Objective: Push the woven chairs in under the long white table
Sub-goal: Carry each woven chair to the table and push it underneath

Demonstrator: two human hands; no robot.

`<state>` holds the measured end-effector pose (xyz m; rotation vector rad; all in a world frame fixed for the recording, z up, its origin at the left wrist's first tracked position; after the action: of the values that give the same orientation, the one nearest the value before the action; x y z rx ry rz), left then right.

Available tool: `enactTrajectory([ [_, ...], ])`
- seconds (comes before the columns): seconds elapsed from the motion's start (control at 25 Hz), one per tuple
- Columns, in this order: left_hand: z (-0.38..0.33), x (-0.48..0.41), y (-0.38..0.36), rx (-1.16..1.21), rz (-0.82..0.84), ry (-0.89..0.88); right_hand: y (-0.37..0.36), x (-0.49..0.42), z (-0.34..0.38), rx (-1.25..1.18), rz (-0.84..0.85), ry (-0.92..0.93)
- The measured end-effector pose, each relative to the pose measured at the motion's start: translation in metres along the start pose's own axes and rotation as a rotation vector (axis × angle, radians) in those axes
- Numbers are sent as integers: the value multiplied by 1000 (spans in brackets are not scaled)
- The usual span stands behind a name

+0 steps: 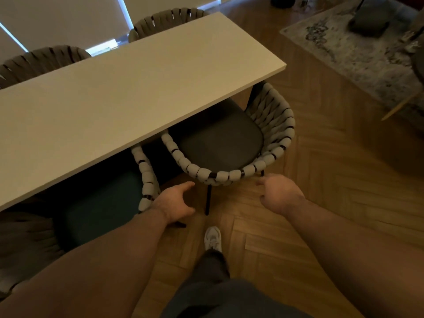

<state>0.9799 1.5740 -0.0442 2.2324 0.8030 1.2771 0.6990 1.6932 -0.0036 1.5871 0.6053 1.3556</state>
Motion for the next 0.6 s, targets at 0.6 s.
enactTrajectory([
  [0.6, -76, -151, -30, -242, 295, 111, 1, -195, -69, 264, 257, 147],
])
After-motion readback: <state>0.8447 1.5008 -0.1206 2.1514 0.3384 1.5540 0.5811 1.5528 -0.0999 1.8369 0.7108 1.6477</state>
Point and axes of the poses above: each hand's wrist, its own x-axis away from the middle knuckle, its own y-axis out of the back of the hand, z = x × y, the point moved 2 cm from there along -x, towards the middle knuckle, and after that the axes turned 3 degrees about x, right-handed, at the moved point
